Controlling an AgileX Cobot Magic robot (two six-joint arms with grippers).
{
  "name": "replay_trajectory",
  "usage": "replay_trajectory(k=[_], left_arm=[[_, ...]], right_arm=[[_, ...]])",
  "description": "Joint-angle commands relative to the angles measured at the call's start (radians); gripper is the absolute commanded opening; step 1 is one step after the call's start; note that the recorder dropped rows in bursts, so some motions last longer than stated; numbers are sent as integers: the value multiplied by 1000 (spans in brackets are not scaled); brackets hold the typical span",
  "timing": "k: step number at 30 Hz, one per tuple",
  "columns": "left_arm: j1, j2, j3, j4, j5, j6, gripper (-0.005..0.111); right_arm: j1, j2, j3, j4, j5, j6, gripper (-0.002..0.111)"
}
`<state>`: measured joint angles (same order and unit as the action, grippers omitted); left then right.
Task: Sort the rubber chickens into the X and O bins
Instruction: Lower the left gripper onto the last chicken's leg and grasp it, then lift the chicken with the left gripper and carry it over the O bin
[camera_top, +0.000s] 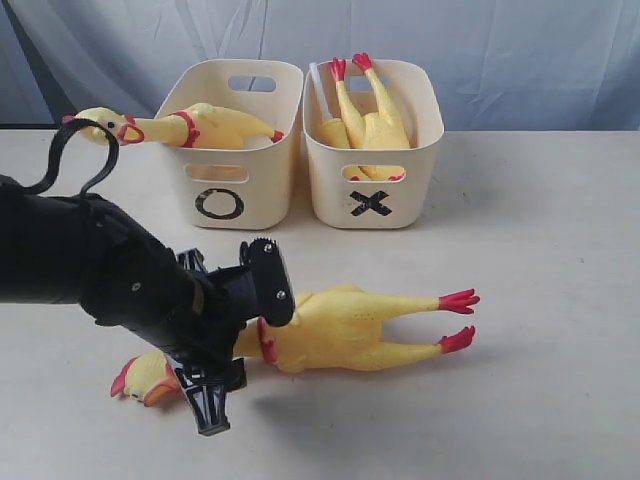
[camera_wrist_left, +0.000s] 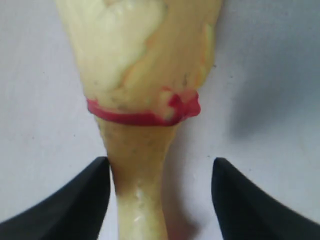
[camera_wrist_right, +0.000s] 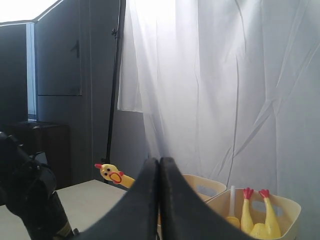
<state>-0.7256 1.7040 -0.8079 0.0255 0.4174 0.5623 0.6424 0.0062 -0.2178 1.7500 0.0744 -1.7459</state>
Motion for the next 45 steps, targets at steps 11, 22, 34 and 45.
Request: replay_trajectory(k=[11,22,34,45], left_arm=[[-5,30,2,14,-37,-2,1],[-5,-23,-3,-55,34,-4,0],[-5,-210,-105,-148,240,-263,0],[-5,-328,-270,84,251,-627,0]], right_arm=[[-3,-6,5,-6,-5,-3,-1],[-3,-6,5,-6,-5,-3,-1],[-3,-6,5,-6,-1,-3,-1],[-3,-6,5,-6,-1,-3,-1]])
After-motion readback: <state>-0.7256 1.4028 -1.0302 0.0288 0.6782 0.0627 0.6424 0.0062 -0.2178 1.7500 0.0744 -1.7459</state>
